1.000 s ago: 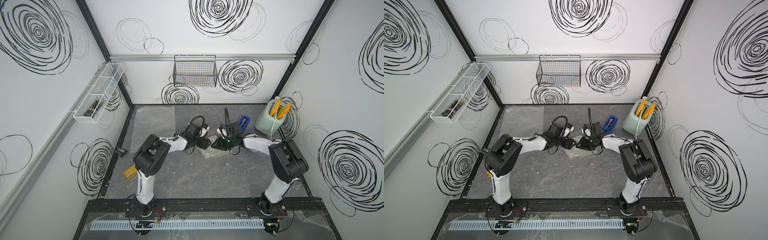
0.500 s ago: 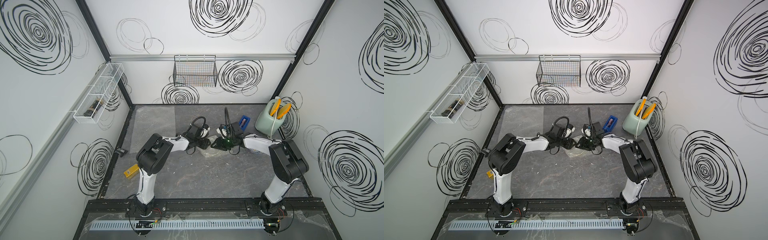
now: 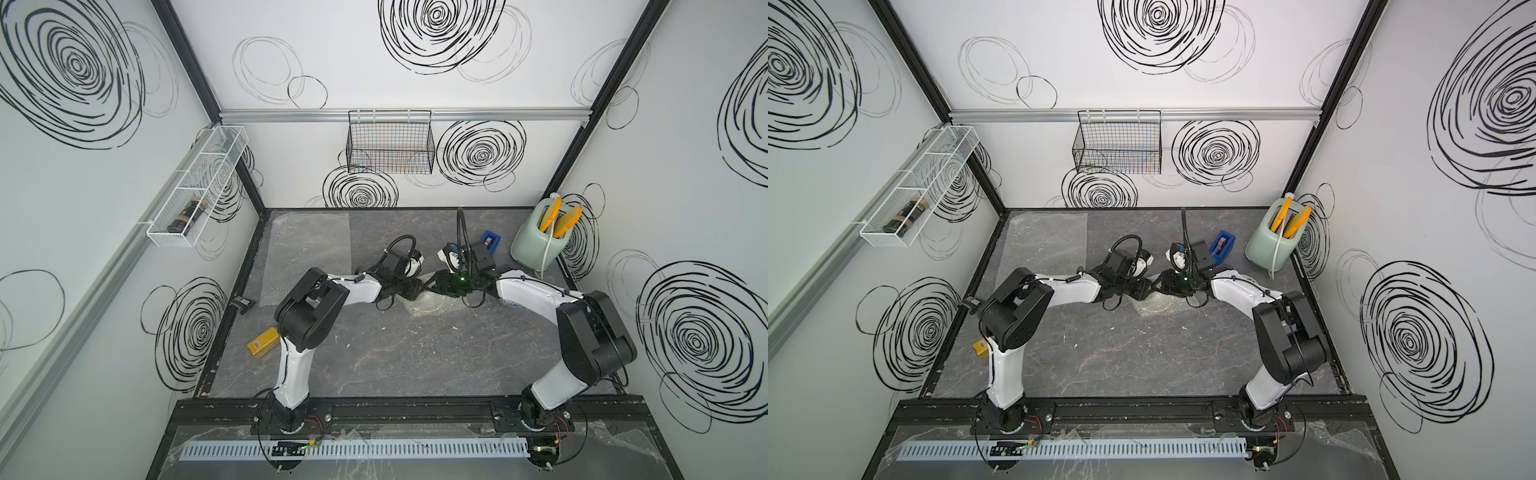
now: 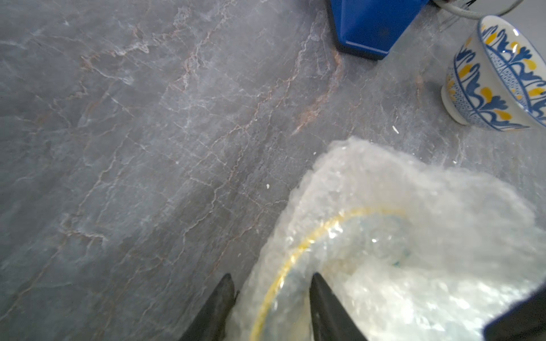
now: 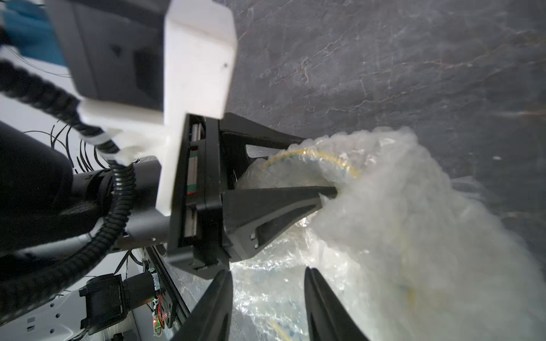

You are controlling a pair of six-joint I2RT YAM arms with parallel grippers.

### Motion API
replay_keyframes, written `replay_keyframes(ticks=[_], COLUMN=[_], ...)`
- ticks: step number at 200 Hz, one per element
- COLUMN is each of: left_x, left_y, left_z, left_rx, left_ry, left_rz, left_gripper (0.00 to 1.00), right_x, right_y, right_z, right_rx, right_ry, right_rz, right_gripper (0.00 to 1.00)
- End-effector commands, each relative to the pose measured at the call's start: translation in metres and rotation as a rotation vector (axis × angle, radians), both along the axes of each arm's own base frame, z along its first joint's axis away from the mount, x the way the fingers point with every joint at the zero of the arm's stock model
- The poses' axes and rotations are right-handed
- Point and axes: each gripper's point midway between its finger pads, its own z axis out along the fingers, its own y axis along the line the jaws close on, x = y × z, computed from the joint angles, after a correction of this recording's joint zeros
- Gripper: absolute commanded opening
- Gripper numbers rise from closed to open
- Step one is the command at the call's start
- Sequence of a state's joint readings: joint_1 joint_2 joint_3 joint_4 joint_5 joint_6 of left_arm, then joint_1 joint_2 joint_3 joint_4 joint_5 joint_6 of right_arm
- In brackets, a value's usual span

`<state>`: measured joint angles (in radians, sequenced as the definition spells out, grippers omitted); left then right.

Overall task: Wrap bowls in bubble wrap
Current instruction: Stick the tape on the bubble wrap.

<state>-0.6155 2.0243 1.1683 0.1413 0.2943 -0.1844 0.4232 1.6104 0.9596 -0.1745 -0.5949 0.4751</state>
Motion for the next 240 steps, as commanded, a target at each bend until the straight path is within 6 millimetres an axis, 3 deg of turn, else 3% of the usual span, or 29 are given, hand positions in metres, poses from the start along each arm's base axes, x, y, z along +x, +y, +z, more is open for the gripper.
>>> replay_keyframes(ticks=[1, 64, 94, 116, 141, 161, 192, 240], left_x=[0.001, 0.000, 0.000, 0.000, 0.000, 0.000, -0.001, 0.000], left_y=[0.000, 0.000, 0.000, -0.001, -0.001, 0.000, 0.001, 0.002], left_z=[-0.004, -0.001, 0.000, 0.003, 0.003, 0.003, 0.003, 0.004], left_rx=[0.009, 0.008, 0.009, 0.004, 0.007, 0.007, 0.008, 0.009], left_ry=[-0.006, -0.012, -0.015, -0.020, -0.021, -0.021, -0.022, -0.028], left_rz=[0.010, 0.013, 0.011, 0.010, 0.013, 0.013, 0.014, 0.019], left_gripper=[0.44, 0.44, 0.44, 0.44, 0.44, 0.44, 0.44, 0.44], right_x=[-0.006, -0.016, -0.026, -0.026, -0.020, -0.011, -0.001, 0.004], right_y=[-0.008, -0.014, -0.018, -0.010, 0.009, 0.020, 0.019, -0.017], right_z=[0.002, 0.029, 0.032, 0.037, 0.039, 0.026, -0.003, -0.060], right_rx=[-0.018, -0.018, -0.015, 0.009, 0.067, 0.081, 0.035, -0.095], right_ry=[0.005, -0.053, -0.065, -0.077, -0.064, -0.023, 0.028, 0.121], right_rz=[-0.016, -0.027, -0.029, -0.024, 0.001, -0.006, -0.046, -0.149], right_gripper=[0.46, 0.46, 0.45, 0.41, 0.30, 0.20, 0.16, 0.09])
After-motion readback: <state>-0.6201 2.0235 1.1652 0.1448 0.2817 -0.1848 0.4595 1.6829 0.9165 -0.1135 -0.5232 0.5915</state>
